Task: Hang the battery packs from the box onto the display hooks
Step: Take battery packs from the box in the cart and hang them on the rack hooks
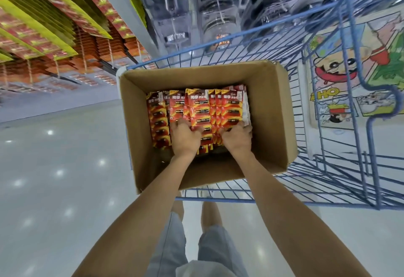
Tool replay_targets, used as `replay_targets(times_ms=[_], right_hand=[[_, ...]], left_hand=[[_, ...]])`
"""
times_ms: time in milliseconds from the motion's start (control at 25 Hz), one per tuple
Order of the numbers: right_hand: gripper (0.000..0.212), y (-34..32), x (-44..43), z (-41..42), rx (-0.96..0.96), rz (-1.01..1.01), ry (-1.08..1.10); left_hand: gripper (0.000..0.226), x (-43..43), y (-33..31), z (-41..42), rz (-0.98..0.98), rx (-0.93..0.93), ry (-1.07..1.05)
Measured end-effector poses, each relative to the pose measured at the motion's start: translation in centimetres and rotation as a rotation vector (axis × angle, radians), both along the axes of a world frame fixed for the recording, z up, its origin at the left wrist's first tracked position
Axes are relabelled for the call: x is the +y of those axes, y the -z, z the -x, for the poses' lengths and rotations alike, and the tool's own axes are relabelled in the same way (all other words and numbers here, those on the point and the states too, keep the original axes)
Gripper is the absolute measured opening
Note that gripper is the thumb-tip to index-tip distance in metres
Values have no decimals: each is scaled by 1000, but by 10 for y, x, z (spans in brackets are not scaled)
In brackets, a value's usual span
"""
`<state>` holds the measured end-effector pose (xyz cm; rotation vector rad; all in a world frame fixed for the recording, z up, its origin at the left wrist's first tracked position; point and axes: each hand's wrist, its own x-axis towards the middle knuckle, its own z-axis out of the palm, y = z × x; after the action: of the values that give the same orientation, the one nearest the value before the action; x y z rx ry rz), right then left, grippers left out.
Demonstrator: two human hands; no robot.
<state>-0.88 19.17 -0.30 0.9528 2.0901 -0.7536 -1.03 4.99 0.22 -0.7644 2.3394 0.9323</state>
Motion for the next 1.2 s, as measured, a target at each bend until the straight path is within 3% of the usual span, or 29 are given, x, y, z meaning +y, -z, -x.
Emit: replay_targets(times_ms=[160,320,520,680,880,1200], right_hand=[[102,1,0,-1,49,28,103],[92,0,-7,-5,107,-56,43],[51,-13,-5,-4,252,354,342],[48,-45,2,-15,236,544,387],[42,-119,7,-28,369,765,434],[31,-230,-6,-38,547,893,315]], left_hand=[[43,2,5,5,-53,-39,-29],[41,6,-5,12,-208,-88,-55],[45,-7,-13,9,-322,-79,-143],[47,-29,-45,3,-475,-78,-300],[42,-51,-110,-16,-639,56,-334],[50,-63,-221,-39,-820,301,-438]])
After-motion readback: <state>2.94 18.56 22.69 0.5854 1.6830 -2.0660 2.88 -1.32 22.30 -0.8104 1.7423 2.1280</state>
